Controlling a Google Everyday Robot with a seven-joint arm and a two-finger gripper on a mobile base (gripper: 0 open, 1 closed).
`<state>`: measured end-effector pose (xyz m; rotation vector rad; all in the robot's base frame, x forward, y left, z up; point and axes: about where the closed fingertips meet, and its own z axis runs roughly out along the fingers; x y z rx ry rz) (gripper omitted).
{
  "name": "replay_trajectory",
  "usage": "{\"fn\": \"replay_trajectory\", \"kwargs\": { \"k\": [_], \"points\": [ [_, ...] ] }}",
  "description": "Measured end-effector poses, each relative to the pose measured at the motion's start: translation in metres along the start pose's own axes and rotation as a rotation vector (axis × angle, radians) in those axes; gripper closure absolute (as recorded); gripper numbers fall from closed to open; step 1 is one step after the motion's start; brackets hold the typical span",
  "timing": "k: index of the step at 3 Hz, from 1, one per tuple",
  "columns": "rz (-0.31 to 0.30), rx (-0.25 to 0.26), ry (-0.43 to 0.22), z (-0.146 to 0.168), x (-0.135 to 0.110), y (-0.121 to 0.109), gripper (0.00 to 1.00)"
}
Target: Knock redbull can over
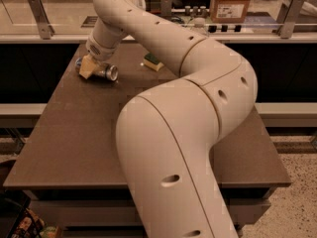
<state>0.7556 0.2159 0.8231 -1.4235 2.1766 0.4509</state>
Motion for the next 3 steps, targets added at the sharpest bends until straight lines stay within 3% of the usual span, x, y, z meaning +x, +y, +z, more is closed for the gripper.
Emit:
{"fn": "replay_trajectory", "kwargs": {
  "k": [2,3],
  "points": [
    [0.000,-0.002,0.002,0.0012,-0.0001,0.0007,0.13],
    [0.000,-0.002,0.002,0.0007,-0.0004,0.0006,0.00]
  ]
}}
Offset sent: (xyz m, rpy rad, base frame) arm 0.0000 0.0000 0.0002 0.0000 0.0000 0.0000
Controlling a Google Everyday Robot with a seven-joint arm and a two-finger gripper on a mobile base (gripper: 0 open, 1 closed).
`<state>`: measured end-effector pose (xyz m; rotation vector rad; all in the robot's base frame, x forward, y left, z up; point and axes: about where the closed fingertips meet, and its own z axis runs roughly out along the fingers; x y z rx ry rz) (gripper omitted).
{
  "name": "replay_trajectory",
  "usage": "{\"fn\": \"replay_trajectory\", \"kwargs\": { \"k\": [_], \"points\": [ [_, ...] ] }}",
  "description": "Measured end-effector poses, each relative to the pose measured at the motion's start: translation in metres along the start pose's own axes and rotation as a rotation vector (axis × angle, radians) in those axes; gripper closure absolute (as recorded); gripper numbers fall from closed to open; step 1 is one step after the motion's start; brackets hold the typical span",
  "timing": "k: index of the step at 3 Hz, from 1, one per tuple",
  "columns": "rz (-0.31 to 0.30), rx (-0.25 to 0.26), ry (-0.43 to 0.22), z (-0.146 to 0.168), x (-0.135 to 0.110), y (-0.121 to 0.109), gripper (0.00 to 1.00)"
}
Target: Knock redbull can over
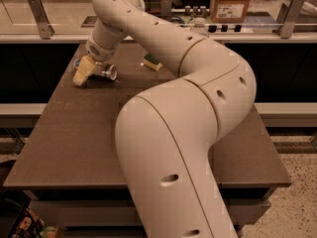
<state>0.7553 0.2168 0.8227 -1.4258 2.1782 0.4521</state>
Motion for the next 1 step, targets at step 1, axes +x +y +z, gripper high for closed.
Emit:
{"fn": "replay_trajectory", "kwargs": {
  "k": [1],
  "points": [
    [0.000,0.000,0.000,0.0001,0.0000,0.0000,0.00]
  ]
}}
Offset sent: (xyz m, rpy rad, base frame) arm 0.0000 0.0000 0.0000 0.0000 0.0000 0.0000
